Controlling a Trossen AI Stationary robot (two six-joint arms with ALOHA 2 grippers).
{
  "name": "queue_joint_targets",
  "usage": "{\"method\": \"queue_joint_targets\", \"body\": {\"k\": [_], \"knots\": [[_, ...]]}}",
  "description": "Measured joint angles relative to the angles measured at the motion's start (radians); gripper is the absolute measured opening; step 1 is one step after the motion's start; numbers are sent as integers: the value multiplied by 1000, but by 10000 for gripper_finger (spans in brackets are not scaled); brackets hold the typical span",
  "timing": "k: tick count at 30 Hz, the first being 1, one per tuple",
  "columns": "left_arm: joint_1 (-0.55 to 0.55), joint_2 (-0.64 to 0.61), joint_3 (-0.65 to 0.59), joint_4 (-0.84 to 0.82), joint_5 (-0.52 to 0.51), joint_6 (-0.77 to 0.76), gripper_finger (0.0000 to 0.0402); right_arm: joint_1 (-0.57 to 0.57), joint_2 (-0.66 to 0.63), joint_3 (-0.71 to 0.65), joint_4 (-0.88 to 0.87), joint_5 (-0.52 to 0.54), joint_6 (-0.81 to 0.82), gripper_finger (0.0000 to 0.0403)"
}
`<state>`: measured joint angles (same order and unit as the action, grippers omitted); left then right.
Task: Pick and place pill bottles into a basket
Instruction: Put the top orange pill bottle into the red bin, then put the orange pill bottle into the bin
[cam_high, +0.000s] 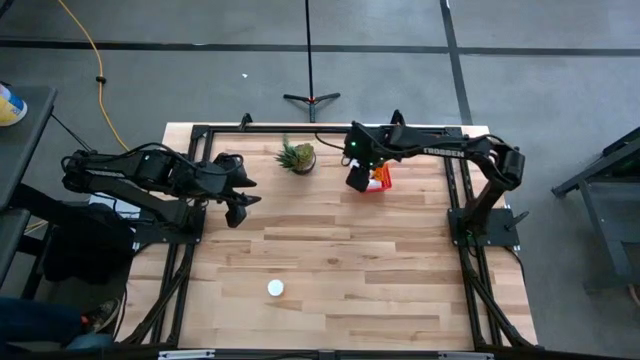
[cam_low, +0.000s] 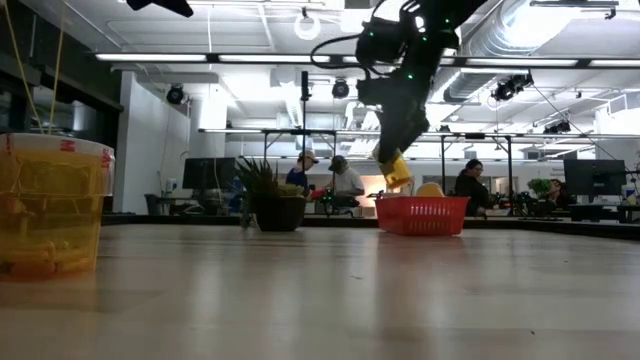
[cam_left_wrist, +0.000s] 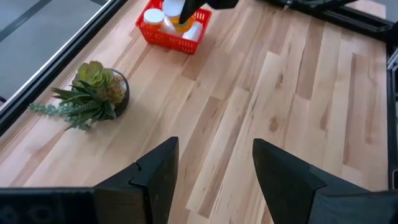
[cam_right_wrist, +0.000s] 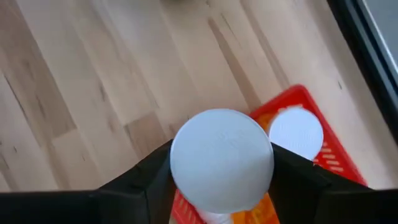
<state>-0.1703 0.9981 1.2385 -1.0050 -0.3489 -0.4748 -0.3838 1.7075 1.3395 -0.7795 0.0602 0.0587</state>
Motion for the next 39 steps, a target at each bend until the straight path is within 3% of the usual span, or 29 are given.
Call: {"method": "queue_joint_targets", "body": {"k": [9, 14, 26, 33, 39], "knots": [[0, 0, 0, -11, 0, 0, 239, -32, -43, -126, 54, -57, 61, 188], [0, 0, 0, -11, 0, 0, 239, -48, -43, -187, 154, -122, 126, 210], [0, 0, 0, -12, 0, -1, 239, -110, -43, -193, 126, -191, 147, 184], [0, 0, 0, -13, 0, -2, 239, -154, -43, -193, 111, -198, 172, 244], [0, 0, 0, -16, 5, -5, 239, -160, -42, -192, 100, -229, 176, 258]]}}
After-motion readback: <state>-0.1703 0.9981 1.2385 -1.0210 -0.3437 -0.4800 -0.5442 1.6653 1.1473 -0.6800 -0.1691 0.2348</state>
